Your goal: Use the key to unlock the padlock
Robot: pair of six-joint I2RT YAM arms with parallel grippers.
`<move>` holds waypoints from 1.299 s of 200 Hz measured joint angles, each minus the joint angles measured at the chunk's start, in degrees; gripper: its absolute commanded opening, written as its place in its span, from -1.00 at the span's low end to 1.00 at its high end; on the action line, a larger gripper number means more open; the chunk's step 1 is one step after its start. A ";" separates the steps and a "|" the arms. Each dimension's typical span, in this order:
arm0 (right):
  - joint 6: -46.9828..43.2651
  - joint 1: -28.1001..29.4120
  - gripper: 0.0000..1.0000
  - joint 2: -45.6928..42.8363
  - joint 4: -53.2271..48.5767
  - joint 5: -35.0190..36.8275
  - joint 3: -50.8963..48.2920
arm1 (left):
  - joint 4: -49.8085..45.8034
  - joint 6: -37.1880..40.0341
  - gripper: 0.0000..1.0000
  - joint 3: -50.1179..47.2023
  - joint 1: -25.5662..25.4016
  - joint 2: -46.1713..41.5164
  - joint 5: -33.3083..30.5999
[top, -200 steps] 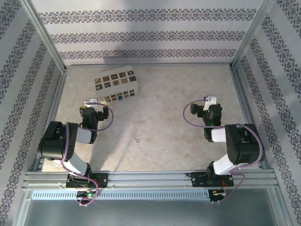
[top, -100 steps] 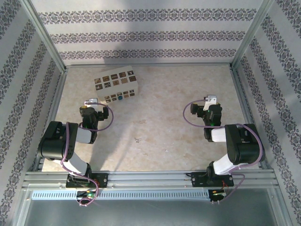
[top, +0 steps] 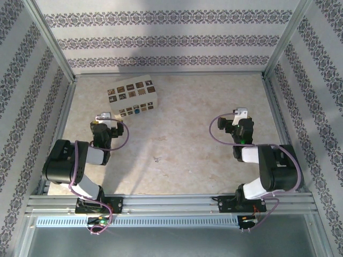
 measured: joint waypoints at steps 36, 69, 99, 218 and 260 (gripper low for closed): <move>0.59 0.00 0.97 -10.91 -7.76 0.20 0.50 | -4.31 -0.07 0.99 -0.74 0.00 -10.49 -0.26; 3.87 0.02 0.97 -19.78 -20.55 -0.92 3.10 | -15.21 -2.10 0.99 2.16 0.00 -21.88 -0.72; 6.73 1.31 0.97 -25.44 -32.65 -5.03 7.17 | -27.30 -6.40 0.99 5.11 0.00 -30.93 -0.70; 7.74 24.96 0.86 -17.38 -75.54 -10.12 34.36 | -57.90 -39.10 0.99 9.79 0.00 -33.07 14.62; 6.43 36.46 0.84 -3.72 -89.02 -9.05 47.45 | -55.12 -48.72 0.99 4.33 0.00 -28.22 19.04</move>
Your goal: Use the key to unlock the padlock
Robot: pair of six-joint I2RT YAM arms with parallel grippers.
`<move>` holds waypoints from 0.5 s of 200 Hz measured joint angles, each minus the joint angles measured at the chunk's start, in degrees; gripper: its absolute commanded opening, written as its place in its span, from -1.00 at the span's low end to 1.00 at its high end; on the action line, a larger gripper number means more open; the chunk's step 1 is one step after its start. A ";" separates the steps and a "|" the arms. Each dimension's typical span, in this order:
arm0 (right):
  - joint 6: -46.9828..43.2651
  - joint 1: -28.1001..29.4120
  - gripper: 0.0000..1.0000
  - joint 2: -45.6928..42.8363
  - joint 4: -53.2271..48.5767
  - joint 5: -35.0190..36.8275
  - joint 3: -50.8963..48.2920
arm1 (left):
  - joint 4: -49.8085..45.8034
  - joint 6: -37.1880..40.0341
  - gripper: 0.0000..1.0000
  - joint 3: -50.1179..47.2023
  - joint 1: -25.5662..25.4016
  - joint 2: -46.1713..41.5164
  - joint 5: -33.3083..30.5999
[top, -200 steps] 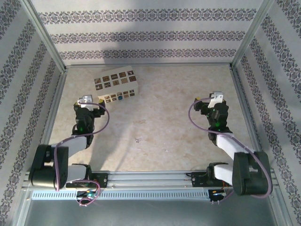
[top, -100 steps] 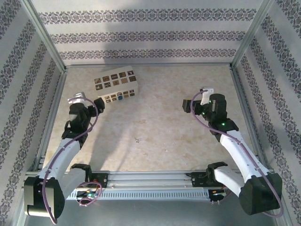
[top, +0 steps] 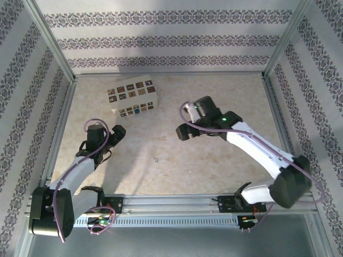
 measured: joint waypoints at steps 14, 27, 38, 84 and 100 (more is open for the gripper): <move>-0.76 4.13 0.83 5.25 -4.00 0.87 4.48 | 1.55 -2.45 0.99 -1.03 0.00 1.46 0.72; -1.64 7.61 0.81 9.75 -7.52 1.73 8.15 | 3.17 -4.48 0.99 -1.57 0.00 2.54 1.38; -2.38 10.25 0.79 13.22 -10.12 2.36 10.93 | 4.57 -5.73 0.99 -1.75 0.00 3.15 1.57; -5.60 18.21 0.64 25.33 -18.36 3.50 20.02 | 7.08 -8.24 0.99 -1.79 0.00 4.11 1.27; -6.58 19.61 0.57 28.46 -20.26 3.63 22.60 | 7.26 -8.28 0.99 -1.79 0.00 4.11 1.01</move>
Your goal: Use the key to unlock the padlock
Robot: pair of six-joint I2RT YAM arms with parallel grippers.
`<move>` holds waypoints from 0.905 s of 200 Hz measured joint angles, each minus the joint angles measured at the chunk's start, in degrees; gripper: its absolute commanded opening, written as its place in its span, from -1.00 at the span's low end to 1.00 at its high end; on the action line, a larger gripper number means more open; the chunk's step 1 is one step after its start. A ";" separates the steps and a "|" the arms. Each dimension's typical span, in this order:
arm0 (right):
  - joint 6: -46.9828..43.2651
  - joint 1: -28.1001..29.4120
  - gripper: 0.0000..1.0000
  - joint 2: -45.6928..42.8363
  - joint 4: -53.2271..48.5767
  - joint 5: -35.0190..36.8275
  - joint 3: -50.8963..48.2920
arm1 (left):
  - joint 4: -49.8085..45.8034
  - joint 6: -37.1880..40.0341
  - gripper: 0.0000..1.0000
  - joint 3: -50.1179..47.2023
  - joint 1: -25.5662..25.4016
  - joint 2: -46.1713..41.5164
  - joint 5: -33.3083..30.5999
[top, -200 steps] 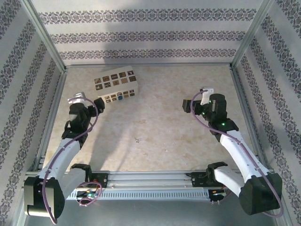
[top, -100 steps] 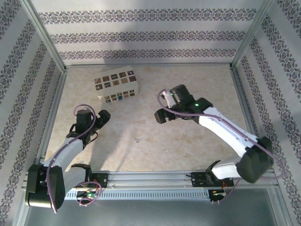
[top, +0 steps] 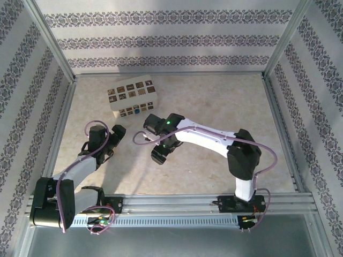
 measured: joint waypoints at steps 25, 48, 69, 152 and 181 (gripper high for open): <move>-1.14 1.31 0.44 4.57 -1.84 -0.20 3.54 | -0.02 -0.13 0.99 0.00 0.02 0.00 -0.83; -1.62 1.73 0.35 8.17 -2.67 -0.94 6.05 | -0.02 -0.15 0.99 0.00 0.04 -0.04 -1.44; -1.60 1.73 0.27 10.73 -3.06 -1.51 7.96 | -0.02 -0.17 0.99 0.00 0.17 -0.15 -1.84; -1.55 1.73 -0.02 17.79 -4.37 -2.19 12.39 | -0.07 -0.15 0.99 0.00 0.39 -0.61 -2.38; -1.44 1.73 -0.09 19.67 -4.55 -2.71 13.84 | -0.09 -0.15 0.99 0.02 0.39 -0.83 -2.54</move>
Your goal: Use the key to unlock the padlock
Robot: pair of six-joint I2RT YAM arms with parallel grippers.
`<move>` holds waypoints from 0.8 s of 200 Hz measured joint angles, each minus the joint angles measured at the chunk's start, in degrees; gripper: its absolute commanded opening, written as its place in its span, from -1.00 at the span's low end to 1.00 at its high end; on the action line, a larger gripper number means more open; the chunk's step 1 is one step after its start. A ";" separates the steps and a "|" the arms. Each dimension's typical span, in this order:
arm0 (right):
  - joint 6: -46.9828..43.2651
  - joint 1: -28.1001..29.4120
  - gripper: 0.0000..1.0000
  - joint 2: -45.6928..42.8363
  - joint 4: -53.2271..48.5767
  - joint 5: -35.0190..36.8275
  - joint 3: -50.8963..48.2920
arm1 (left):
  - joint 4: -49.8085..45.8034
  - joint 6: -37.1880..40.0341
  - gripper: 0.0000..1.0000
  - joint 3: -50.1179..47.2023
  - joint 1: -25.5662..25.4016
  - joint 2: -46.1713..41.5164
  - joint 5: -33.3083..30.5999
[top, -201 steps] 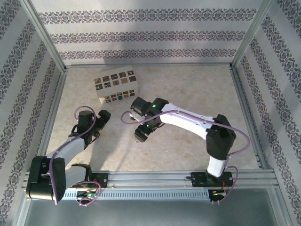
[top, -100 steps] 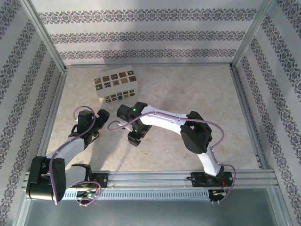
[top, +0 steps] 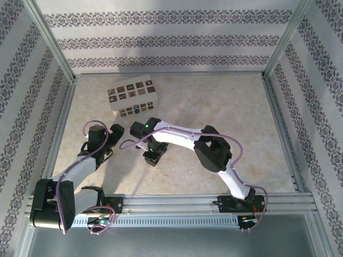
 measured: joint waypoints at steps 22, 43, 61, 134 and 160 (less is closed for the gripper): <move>0.04 -0.02 -0.13 1.18 -0.11 -0.33 0.76 | -0.11 0.02 0.99 0.02 0.04 -0.31 0.00; 0.07 -0.02 -0.19 1.46 -0.22 -0.57 0.76 | -0.85 0.07 0.99 0.33 0.33 -0.61 -0.04; 0.09 -0.02 -0.23 1.55 -0.33 -0.87 0.85 | -1.18 0.11 0.99 0.39 0.37 -1.01 -0.28; 0.11 -0.07 -0.36 2.12 -0.61 -1.60 1.11 | -2.25 0.48 0.99 0.39 0.37 -1.62 -0.63; 0.11 -0.07 -0.36 2.97 -0.63 -1.84 1.18 | -2.40 0.50 0.99 0.39 0.37 -1.88 -0.94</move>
